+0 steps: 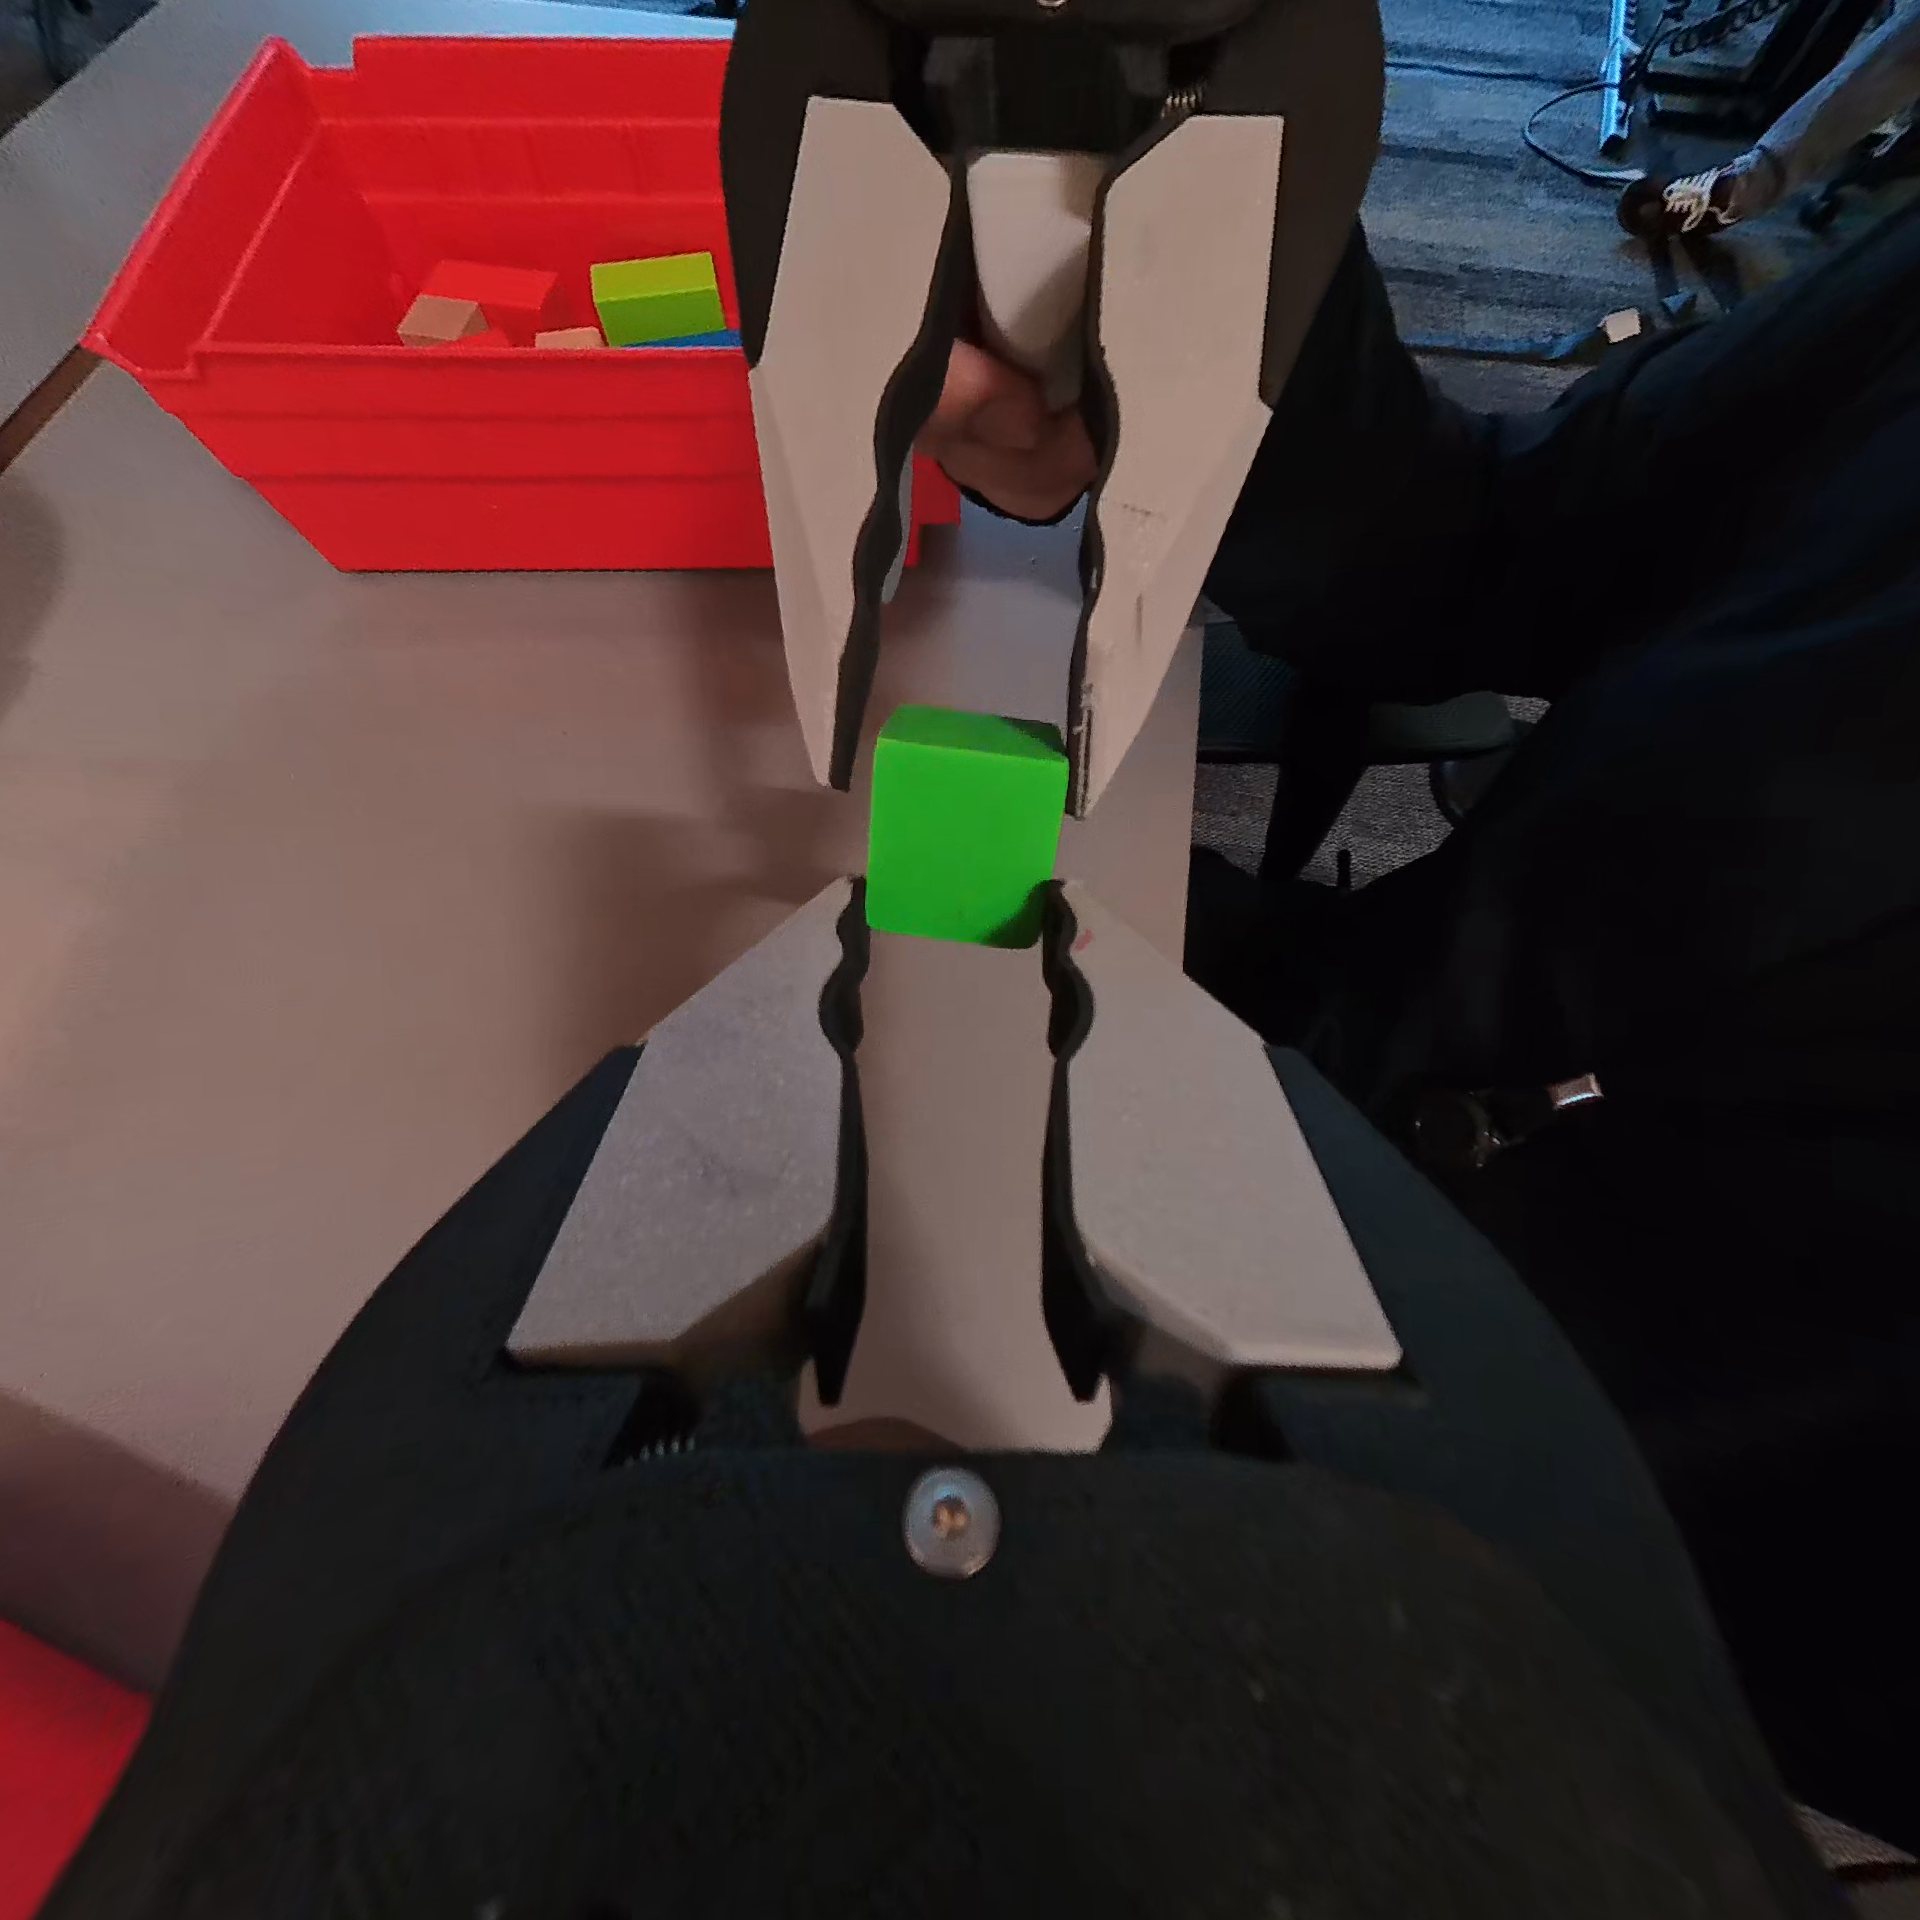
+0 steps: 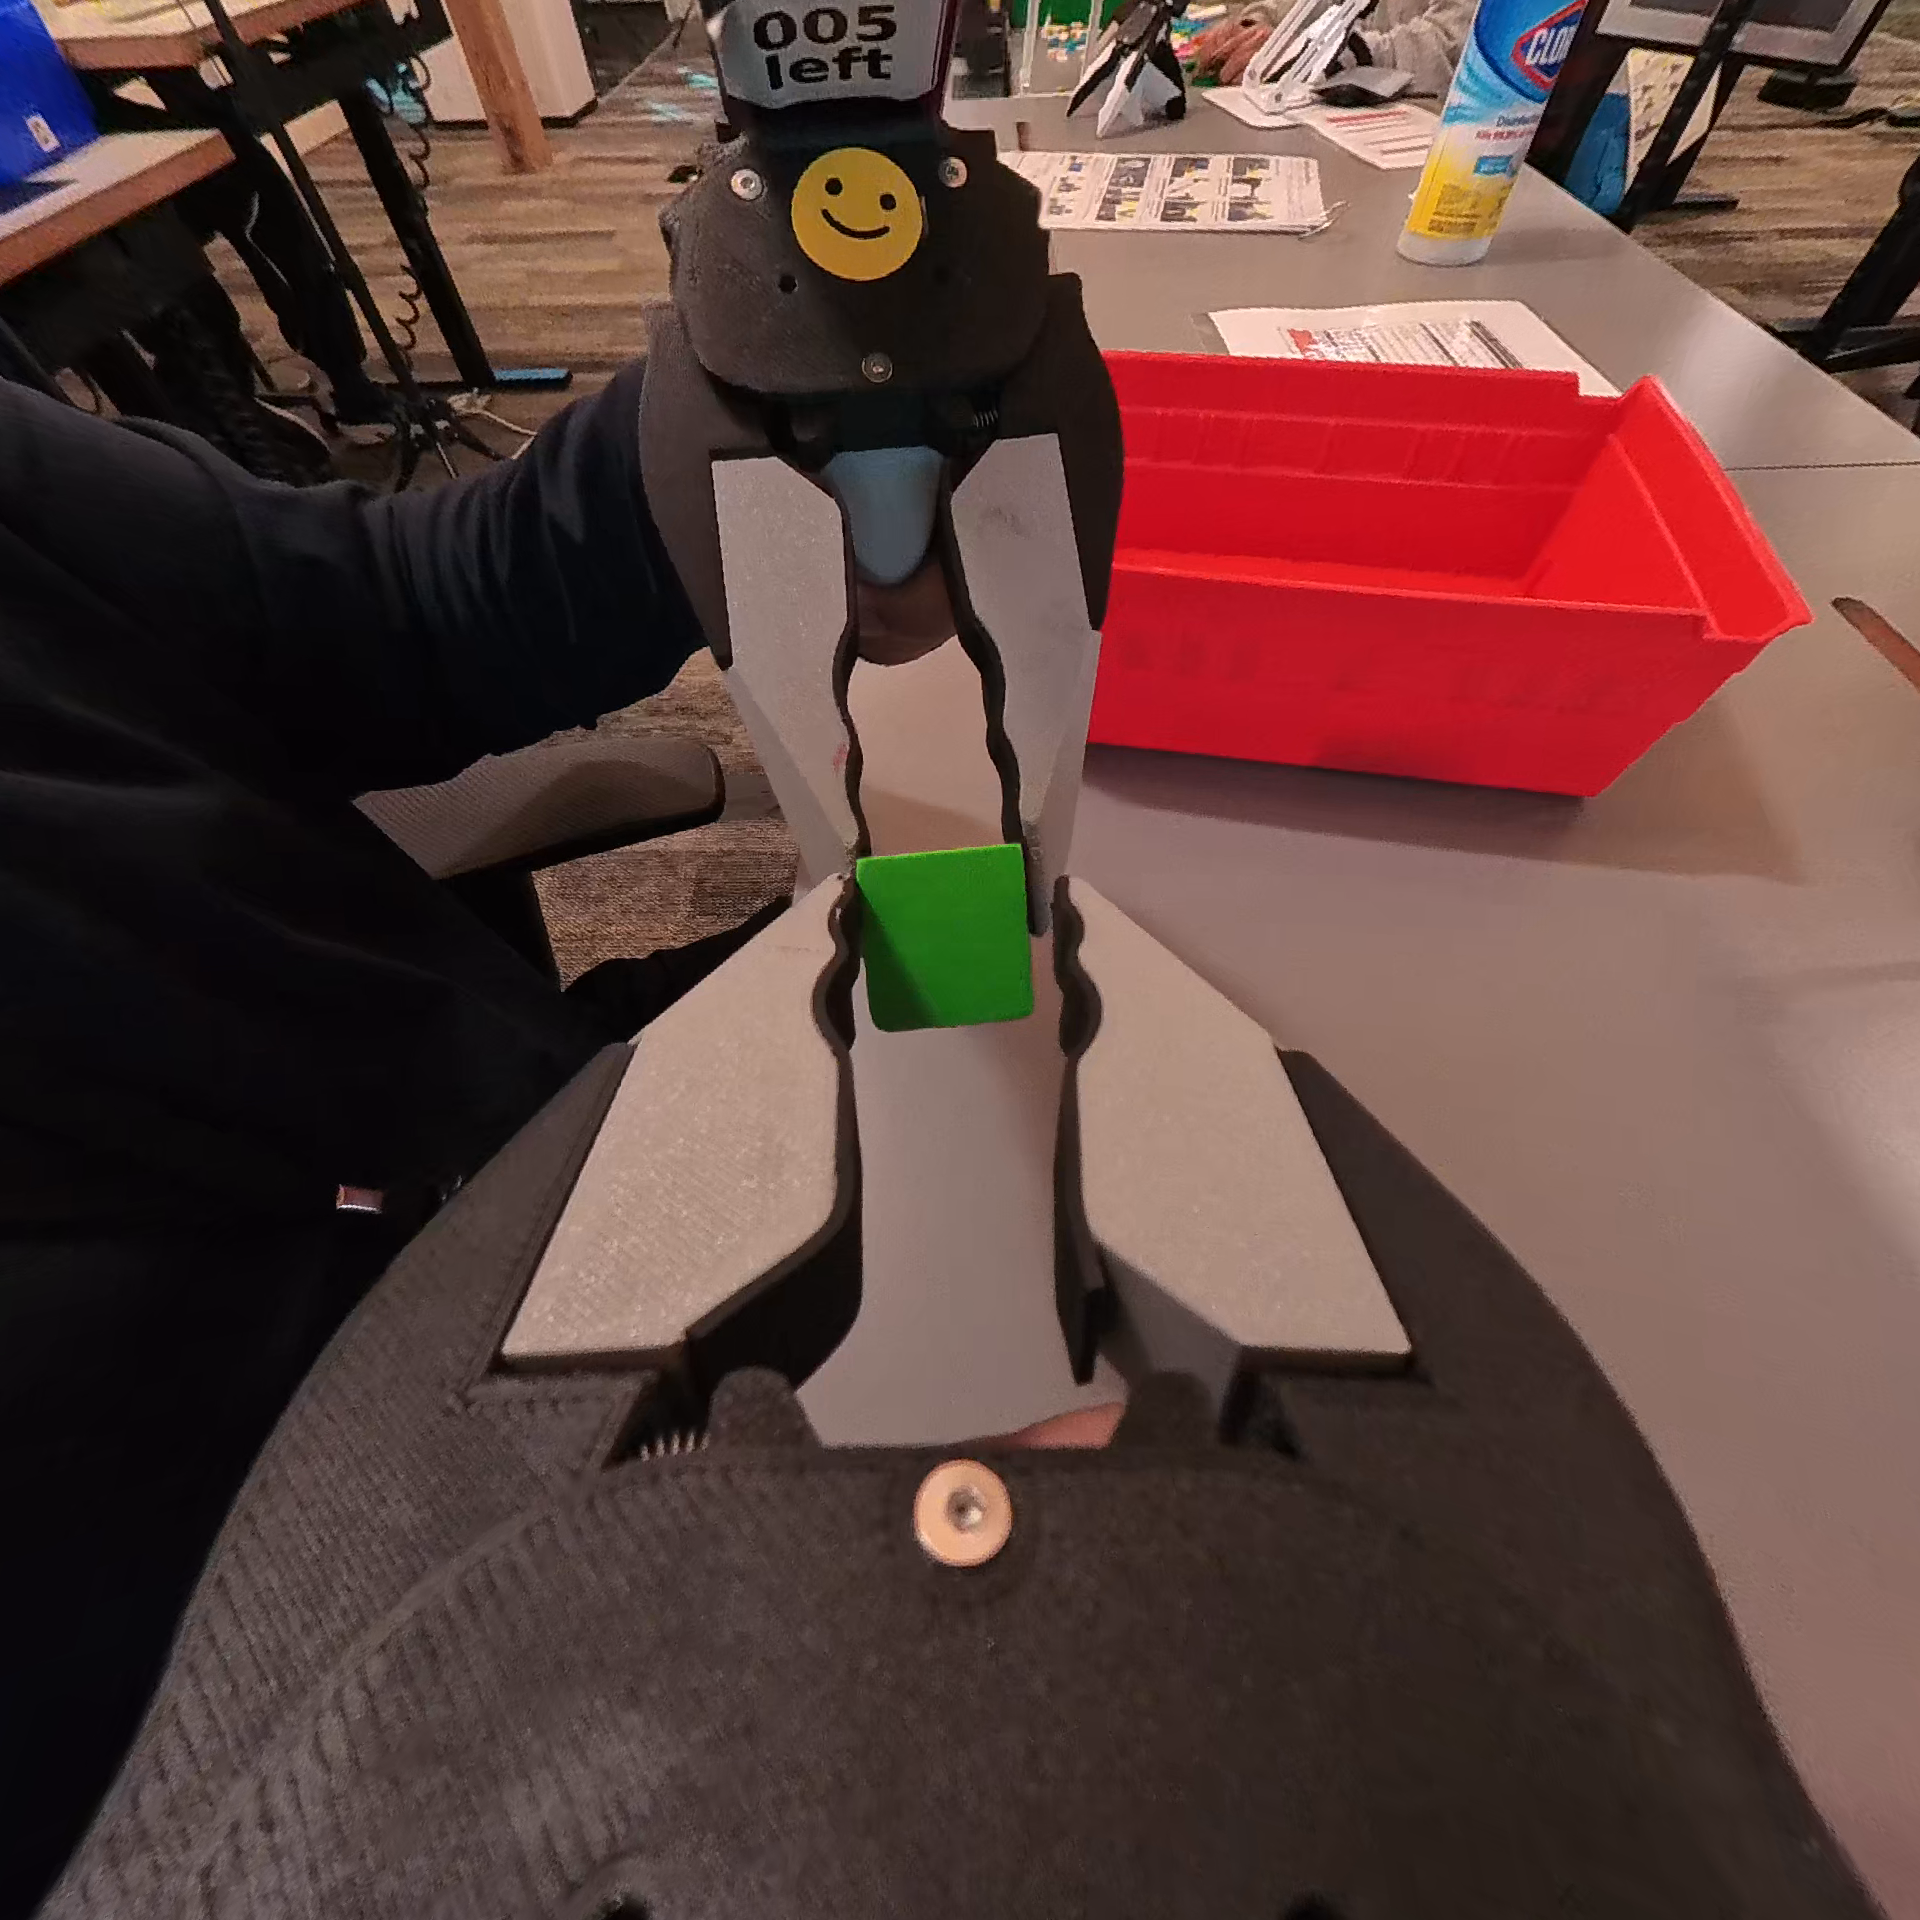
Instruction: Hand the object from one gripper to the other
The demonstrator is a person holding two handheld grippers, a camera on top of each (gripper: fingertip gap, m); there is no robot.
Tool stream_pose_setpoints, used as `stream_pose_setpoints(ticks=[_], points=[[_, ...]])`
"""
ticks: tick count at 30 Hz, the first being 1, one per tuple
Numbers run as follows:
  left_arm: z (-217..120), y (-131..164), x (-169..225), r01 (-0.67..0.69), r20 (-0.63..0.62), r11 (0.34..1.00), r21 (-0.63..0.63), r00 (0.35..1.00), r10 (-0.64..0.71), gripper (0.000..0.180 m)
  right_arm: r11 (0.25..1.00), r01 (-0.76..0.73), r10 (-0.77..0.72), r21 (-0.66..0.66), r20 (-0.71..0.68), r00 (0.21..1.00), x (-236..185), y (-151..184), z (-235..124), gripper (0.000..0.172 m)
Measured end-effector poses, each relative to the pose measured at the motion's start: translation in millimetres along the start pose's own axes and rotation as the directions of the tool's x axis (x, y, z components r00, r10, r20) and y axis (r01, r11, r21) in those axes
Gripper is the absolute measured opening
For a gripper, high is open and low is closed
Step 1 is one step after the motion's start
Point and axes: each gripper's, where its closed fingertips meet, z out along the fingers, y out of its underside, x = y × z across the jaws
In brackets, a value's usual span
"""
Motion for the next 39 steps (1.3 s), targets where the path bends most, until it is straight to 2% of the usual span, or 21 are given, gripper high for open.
stream_pose_setpoints(ticks=[7,12,24,39], points=[[0,4,-1,0.009,0.016,1.0,-0.017,1.0,-0.008,0.029,1.0,0.014,-0.015,-0.027,-0.001,1.0,-1,4,9,0.031],[-3,4,-1,0.019,0.022,1.0,-0.01,1.0,-0.018,0.029,1.0,0.018,-0.018,0.004,-0.009,1.0,-2,-2,6,0.03],[-1,14,-5,0.021,0.055,0.997,-0.076,0.998,-0.016,0.029,0.998,0.046,-0.049,-0.042,-0.06,0.997,2,3,9,0.03],[2,27,-4,0.028,0.061,0.984,-0.173,0.998,-0.018,0.029,0.988,0.079,-0.088,-0.13,-0.062,0.994,0,18,15,0.028]])
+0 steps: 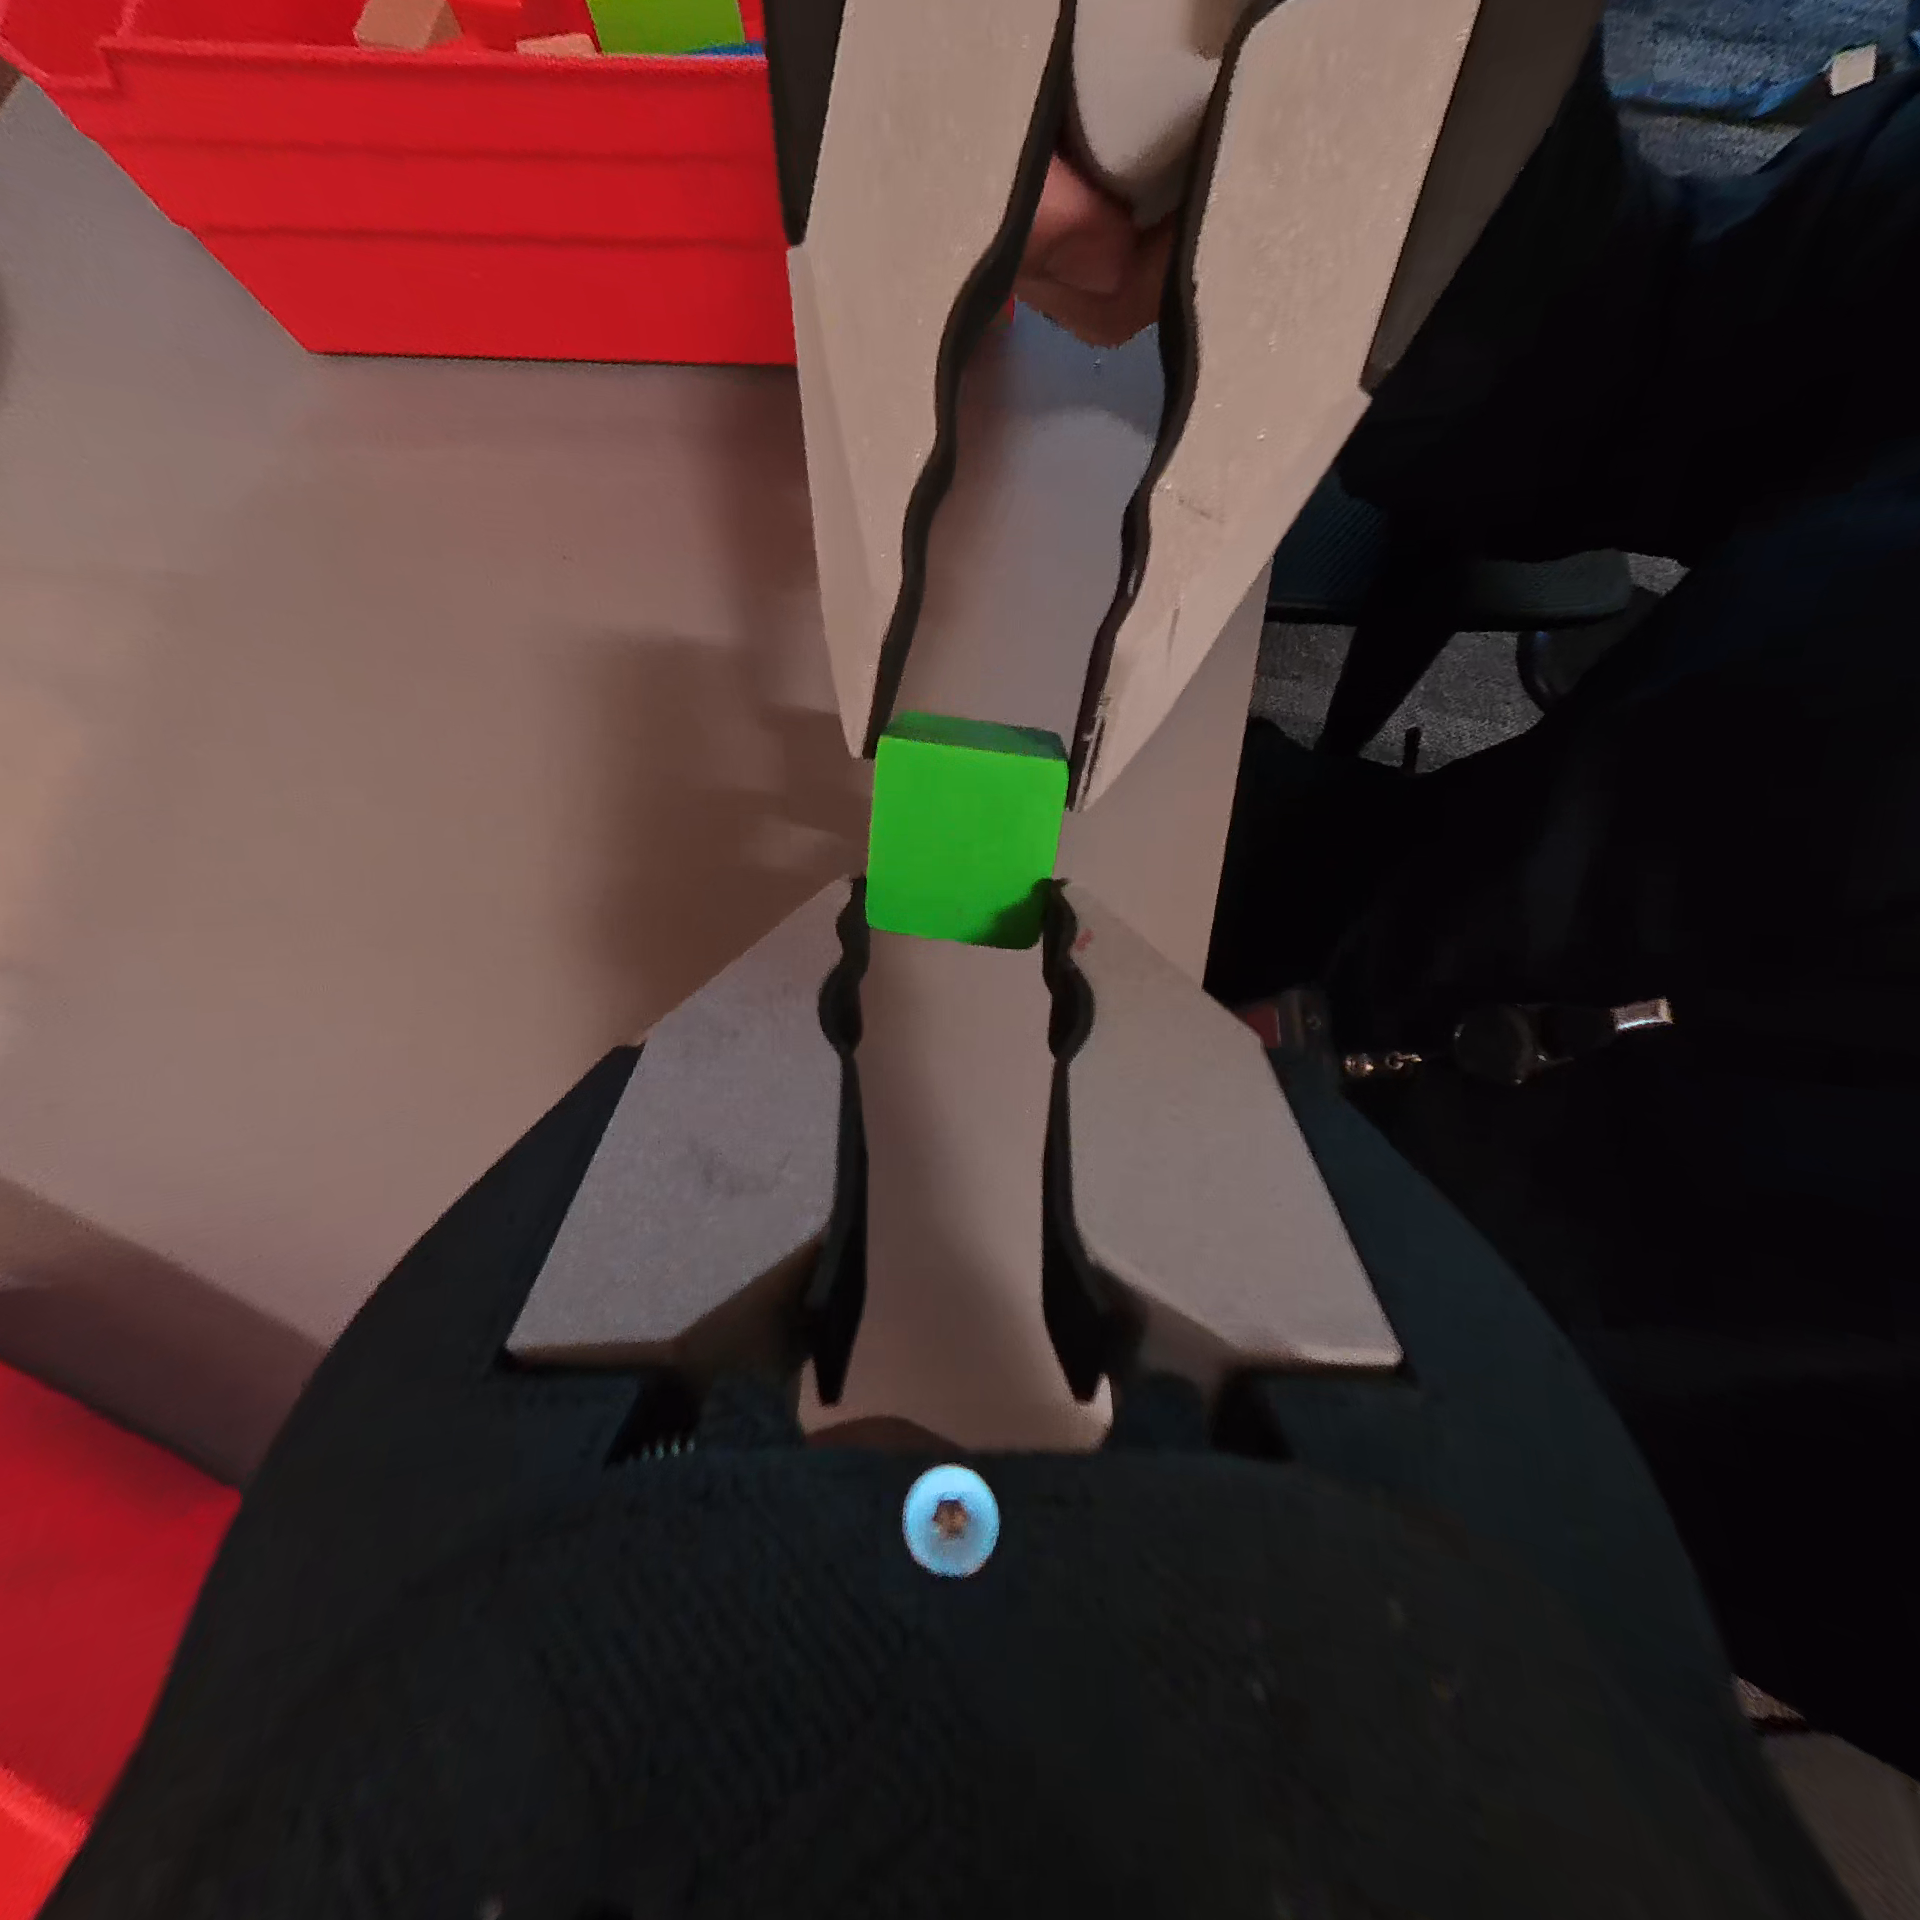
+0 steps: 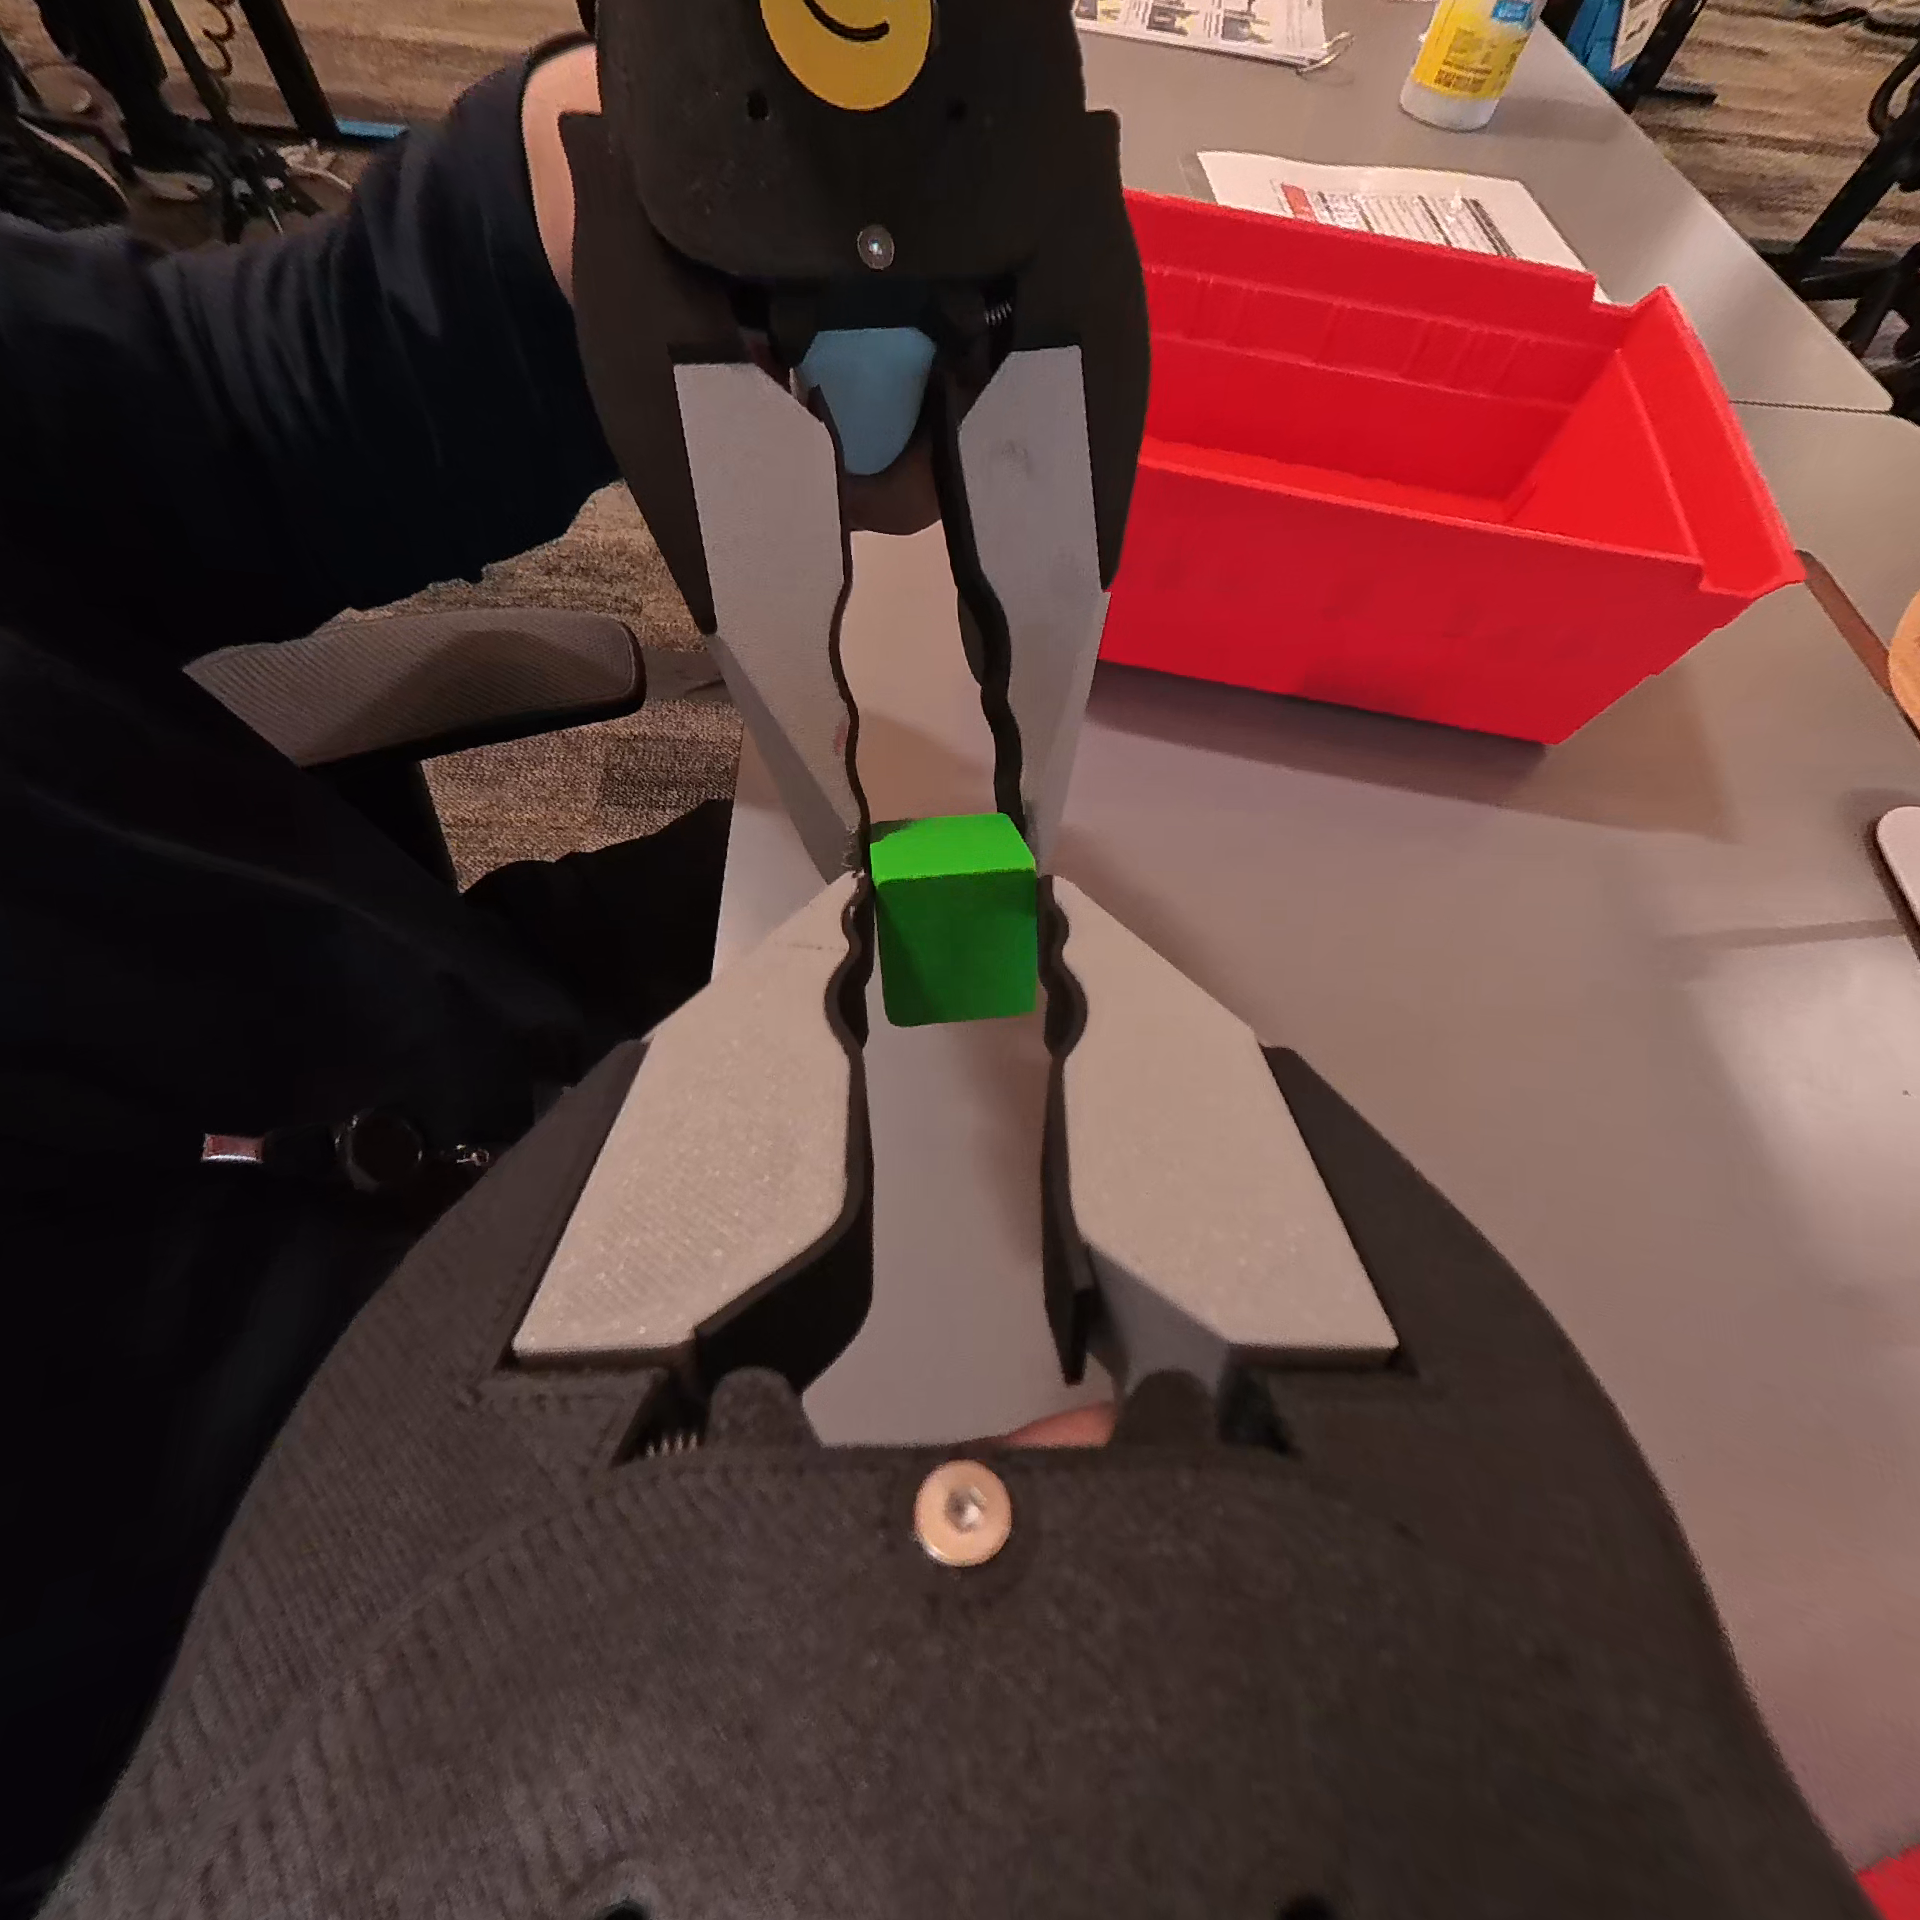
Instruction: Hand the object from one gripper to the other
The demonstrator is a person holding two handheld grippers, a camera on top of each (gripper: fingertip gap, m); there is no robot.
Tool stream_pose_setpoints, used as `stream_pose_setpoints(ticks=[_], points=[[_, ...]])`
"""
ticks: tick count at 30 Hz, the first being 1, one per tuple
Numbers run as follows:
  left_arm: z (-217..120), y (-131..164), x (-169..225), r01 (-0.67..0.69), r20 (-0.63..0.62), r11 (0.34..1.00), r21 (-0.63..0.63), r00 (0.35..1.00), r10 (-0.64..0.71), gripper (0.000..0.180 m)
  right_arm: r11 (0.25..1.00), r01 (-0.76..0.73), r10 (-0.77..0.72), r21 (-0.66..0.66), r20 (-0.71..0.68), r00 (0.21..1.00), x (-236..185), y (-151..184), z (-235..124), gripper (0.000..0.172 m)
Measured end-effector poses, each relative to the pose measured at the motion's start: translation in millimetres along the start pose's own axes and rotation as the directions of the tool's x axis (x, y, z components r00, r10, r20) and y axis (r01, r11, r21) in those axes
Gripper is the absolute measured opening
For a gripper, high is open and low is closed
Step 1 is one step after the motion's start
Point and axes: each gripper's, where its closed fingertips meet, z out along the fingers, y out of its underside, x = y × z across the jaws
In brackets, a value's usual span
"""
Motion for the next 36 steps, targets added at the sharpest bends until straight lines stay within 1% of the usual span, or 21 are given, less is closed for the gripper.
stream_pose_setpoints(ticks=[8,14,19,27,30,32,33,35,36], points=[[0,2,2,-0.012,0.007,1.0,-0.018,1.0,0.012,0.029,1.0,-0.007,0.007,-0.003,0.031,1.0,-3,2,2,0.028],[-4,-2,2,0.005,-0.006,1.0,0.026,1.0,-0.005,0.029,0.998,-0.055,0.052,0.04,0.067,0.996,-1,-3,0,0.028],[-3,0,1,-0.008,0.005,1.0,0.01,1.0,0.008,0.029,0.999,-0.041,0.039,0.033,0.063,0.997,-1,-2,2,0.028],[-3,0,0,0.003,0.001,1.0,0.019,1.0,-0.003,0.029,0.998,-0.047,0.045,0.034,0.061,0.997,1,-1,3,0.028],[-4,-3,-1,0.017,0.002,0.999,0.043,1.0,-0.017,0.029,0.998,-0.045,0.043,0.043,0.05,0.998,3,-4,1,0.028],[-6,-6,-2,0.054,-0.025,0.995,0.078,0.998,-0.052,0.03,0.996,-0.062,0.059,0.059,0.05,0.997,4,-7,-1,0.028],[-7,-4,-4,0.076,-0.036,0.994,0.08,0.997,-0.074,0.031,0.996,-0.07,0.067,0.063,0.045,0.997,6,-7,-2,0.028],[-8,4,-17,0.119,0.002,0.99,0.073,0.993,-0.12,0.047,0.995,-0.079,0.078,0.062,0.013,0.997,14,-6,-8,0.028],[-10,7,-23,0.138,0.022,0.987,0.08,0.99,-0.14,0.049,0.995,-0.078,0.079,0.056,-0.025,0.997,21,-4,-15,0.028]])
